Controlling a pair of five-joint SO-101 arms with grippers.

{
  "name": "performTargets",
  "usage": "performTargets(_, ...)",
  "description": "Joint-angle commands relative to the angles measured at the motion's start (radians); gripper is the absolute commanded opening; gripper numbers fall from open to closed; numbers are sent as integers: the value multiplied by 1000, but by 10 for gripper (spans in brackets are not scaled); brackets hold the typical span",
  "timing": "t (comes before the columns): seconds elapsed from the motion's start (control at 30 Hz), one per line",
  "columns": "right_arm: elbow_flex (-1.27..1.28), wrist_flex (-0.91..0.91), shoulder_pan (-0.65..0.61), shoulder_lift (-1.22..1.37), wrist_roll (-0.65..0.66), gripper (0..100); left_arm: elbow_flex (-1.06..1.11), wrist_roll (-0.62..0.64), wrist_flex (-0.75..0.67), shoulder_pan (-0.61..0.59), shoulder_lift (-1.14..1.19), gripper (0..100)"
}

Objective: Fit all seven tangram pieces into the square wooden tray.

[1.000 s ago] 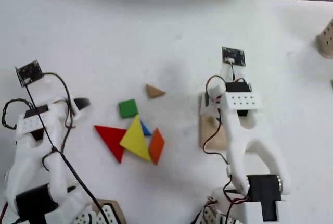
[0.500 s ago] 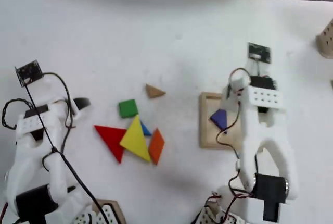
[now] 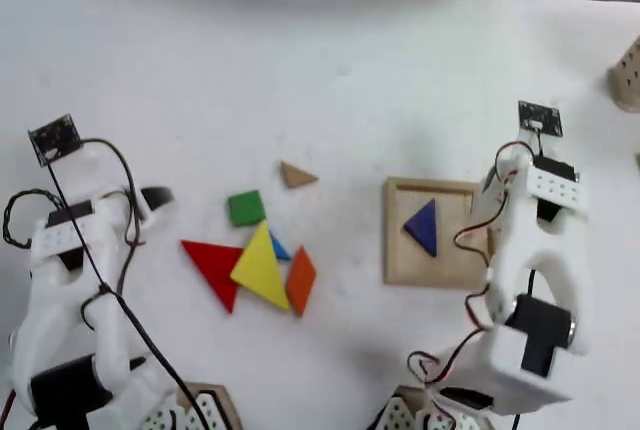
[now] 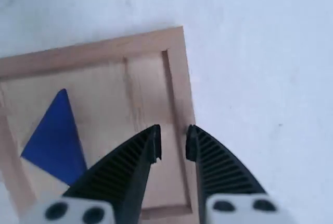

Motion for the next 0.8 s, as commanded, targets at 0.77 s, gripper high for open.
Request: performTargets(0.77, -239, 357, -136, 128, -127, 18, -6, -12, -18, 12, -47, 350)
